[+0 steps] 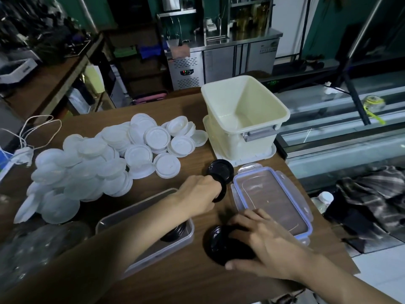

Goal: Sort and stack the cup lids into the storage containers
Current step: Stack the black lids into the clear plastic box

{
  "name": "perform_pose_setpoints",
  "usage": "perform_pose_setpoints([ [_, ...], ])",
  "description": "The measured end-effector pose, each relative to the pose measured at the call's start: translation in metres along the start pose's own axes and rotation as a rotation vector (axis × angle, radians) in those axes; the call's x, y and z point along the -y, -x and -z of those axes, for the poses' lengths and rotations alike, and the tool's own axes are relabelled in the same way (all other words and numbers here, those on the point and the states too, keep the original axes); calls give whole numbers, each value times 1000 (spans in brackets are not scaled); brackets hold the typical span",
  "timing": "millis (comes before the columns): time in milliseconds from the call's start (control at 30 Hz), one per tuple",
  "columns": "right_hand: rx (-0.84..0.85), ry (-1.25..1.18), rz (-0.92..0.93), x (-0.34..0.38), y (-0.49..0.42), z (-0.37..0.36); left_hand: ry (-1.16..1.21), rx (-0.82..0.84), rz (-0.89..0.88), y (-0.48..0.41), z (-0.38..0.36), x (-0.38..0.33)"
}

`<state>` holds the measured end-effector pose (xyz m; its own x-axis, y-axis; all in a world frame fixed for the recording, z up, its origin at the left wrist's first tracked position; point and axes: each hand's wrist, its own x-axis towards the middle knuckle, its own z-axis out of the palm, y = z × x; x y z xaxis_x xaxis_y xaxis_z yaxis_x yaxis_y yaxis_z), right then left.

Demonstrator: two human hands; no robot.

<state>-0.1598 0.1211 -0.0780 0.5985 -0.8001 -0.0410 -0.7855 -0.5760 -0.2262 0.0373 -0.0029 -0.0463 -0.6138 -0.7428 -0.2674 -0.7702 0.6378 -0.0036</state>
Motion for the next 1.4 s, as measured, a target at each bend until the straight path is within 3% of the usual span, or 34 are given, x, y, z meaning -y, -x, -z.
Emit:
perform_pose_setpoints([
  [267, -137, 157, 28, 0, -14, -11, 22, -63, -21, 4, 0, 15],
  [600, -247, 70, 76, -2, -30, -11, 204, -214, -59, 16, 2, 35],
  [767, -243, -132, 1, 0, -31, 5, 292, -367, -43, 32, 16, 37],
  [967, -268, -392, -164, -7, -42, 25, 656, -544, 83, 63, 27, 53],
  [1133, -320, -480, -141, -8, -60, 41, 883, -522, 199, 87, 28, 59],
  [1300, -386, -601, -108, 3, -76, 61, 920, -596, 240, 107, 28, 74],
  [1400, -375, -651, -116, 12, -84, 69, 990, -544, 261, 121, 28, 90],
])
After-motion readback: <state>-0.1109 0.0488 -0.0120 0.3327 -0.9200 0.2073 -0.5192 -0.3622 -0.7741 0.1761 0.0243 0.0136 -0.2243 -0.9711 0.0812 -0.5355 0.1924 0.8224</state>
